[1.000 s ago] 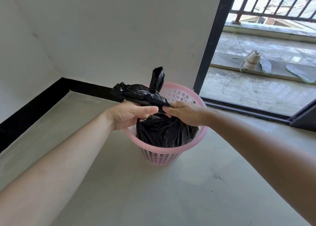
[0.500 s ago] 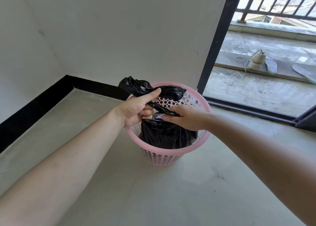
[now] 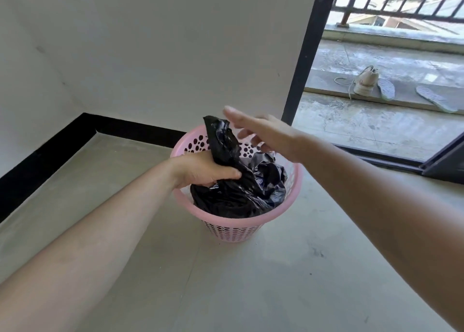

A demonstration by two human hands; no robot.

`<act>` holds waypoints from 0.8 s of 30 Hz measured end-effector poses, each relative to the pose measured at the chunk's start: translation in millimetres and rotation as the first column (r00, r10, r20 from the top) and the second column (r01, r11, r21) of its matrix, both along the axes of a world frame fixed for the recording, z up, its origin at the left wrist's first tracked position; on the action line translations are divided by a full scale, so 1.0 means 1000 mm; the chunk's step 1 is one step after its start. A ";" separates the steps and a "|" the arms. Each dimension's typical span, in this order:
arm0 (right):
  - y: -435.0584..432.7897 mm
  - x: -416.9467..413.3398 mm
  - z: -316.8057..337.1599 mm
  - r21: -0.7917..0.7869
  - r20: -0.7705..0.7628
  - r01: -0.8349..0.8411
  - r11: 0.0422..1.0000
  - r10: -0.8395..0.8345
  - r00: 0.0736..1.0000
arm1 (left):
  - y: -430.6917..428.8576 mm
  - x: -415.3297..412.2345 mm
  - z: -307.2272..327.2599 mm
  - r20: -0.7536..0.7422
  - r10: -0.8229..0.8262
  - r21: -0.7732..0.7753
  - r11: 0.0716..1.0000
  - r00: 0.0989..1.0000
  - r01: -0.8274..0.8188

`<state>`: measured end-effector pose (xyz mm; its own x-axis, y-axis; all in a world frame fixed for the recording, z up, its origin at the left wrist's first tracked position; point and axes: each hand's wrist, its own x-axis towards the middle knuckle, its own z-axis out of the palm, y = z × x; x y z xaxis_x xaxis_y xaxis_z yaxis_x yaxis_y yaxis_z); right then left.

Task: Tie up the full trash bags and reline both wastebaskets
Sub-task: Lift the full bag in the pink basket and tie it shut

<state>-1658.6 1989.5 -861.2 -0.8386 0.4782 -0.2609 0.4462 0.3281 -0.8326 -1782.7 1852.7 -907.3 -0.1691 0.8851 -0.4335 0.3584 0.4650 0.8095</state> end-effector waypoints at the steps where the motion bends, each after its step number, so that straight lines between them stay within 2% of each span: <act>1: -0.004 -0.005 0.002 0.039 0.001 -0.003 0.999 0.003 1.000 | 0.002 0.005 -0.001 -0.053 -0.038 -0.018 0.999 0.998 0.037; 3: -0.009 -0.014 0.001 0.074 -0.064 0.059 0.996 -0.054 0.996 | 0.003 0.012 -0.005 -0.125 -0.063 -0.028 0.998 0.990 0.060; 4: -0.008 -0.017 -0.002 0.031 -0.125 0.126 0.992 -0.121 0.985 | 0.004 0.014 -0.007 -0.112 -0.054 -0.023 0.998 0.992 0.052; 7: -0.001 -0.018 -0.005 -0.315 -0.326 0.282 0.906 -0.382 0.865 | -0.001 0.017 -0.010 0.004 0.028 -0.018 0.999 1.000 -0.028; 9: 0.006 -0.015 -0.005 -0.409 -0.365 0.246 0.879 -0.404 0.839 | -0.004 0.016 -0.014 0.124 0.114 0.032 0.992 0.986 -0.119; 11: 0.013 -0.010 -0.007 -0.303 -0.276 0.187 0.934 -0.274 0.921 | -0.006 0.013 -0.016 0.247 0.179 0.083 0.975 0.952 -0.205; 13: 0.015 0.000 -0.009 -0.130 -0.062 0.080 0.988 -0.089 0.994 | -0.009 0.010 -0.015 0.351 0.227 0.120 0.951 0.908 -0.284; 16: 0.016 0.015 -0.015 -0.072 0.150 -0.068 0.995 0.078 0.986 | -0.012 0.002 -0.011 0.476 0.215 0.154 0.935 0.853 -0.321; 18: 0.020 0.020 -0.019 -0.065 0.142 -0.049 0.997 0.058 0.988 | -0.015 -0.006 -0.009 0.549 0.170 0.170 0.936 0.818 -0.308; 21: 0.025 0.019 -0.016 -0.125 -0.019 0.096 0.988 -0.099 0.995 | -0.015 -0.011 -0.008 0.641 0.179 0.175 0.913 0.746 -0.369; 24: 0.028 0.017 -0.010 -0.259 -0.189 0.200 0.945 -0.252 0.949 | -0.011 -0.011 -0.004 0.697 0.237 0.166 0.865 0.677 -0.473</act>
